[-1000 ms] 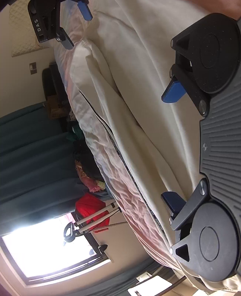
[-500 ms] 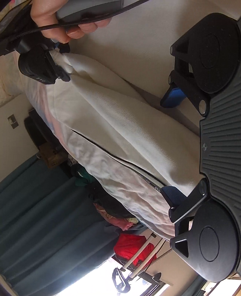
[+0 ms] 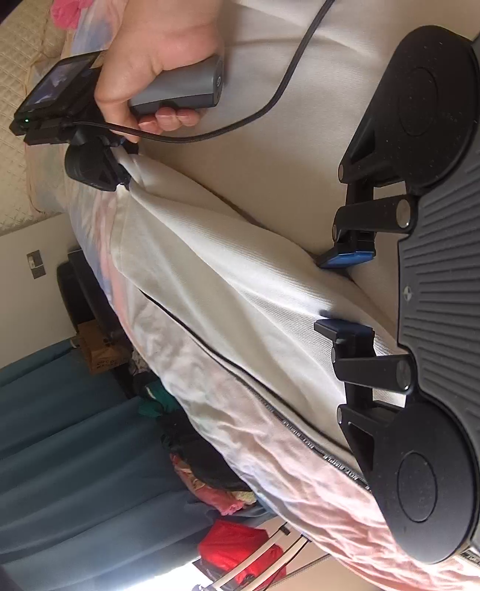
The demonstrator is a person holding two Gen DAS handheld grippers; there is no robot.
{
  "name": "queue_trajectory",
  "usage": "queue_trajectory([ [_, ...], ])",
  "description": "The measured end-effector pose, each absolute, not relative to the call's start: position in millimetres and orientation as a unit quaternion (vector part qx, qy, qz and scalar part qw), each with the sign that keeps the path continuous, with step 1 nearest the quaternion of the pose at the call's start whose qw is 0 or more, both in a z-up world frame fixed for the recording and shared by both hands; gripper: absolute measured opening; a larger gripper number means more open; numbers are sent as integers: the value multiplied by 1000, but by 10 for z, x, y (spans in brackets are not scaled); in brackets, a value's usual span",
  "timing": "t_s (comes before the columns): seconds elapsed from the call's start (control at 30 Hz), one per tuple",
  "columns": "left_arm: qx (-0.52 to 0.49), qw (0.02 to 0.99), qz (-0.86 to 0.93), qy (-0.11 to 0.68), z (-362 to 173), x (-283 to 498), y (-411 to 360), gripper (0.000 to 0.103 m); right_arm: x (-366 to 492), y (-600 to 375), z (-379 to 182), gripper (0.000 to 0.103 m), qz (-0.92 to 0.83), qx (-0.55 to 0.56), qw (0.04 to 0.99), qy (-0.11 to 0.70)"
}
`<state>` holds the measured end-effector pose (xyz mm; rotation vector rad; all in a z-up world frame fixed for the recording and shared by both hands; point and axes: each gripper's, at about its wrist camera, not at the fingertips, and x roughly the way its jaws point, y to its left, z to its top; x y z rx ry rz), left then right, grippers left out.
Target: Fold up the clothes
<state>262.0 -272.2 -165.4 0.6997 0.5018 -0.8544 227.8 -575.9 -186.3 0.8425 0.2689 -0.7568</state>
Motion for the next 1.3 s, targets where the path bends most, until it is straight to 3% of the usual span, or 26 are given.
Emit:
queue_trajectory([
  [0.07, 321, 826, -395, 243, -1646, 2619, -2710, 31, 2256, -5757, -1955, 11, -364, 394, 831, 147],
  [0.17, 302, 836, -382, 253, -1599, 2585, -2690, 43, 2226, -5687, -1883, 14, -357, 376, 840, 158],
  [0.23, 288, 848, -366, 254, -1531, 2497, -2663, 58, 2179, -5623, -1805, 17, -353, 363, 847, 162],
  [0.27, 280, 856, -354, 253, -1487, 2446, -2646, 78, 2143, -5582, -1752, 20, -351, 356, 851, 162],
  [0.3, 271, 864, -341, 252, -1443, 2395, -2628, 91, 2117, -5529, -1679, 27, -346, 345, 857, 165],
  [0.33, 253, 874, -332, 250, -1388, 2342, -2589, 92, 2068, -5444, -1585, 32, -340, 331, 864, 168],
  [0.4, 211, 893, -314, 245, -1272, 2235, -2500, 92, 1930, -5272, -1370, 74, -321, 301, 884, 156],
  [0.47, 180, 905, -297, 245, -1161, 2134, -2420, 92, 1741, -5108, -1155, 93, -299, 275, 905, 126],
  [0.7, 92, 940, -245, 219, -523, 1584, -1909, 103, 1161, -4552, -555, 91, -195, 197, 955, 109],
  [0.93, 63, 961, -191, 189, 5, 921, -1254, 103, 618, -4142, -350, 91, -81, 191, 968, 138],
  [1.07, 56, 966, -173, 186, 163, 576, -845, 103, 428, -3889, -296, 91, -48, 152, 973, 165],
  [1.3, 41, 967, -147, 202, 141, 265, -89, 103, 90, -3544, -191, 91, -37, 113, 983, 137],
])
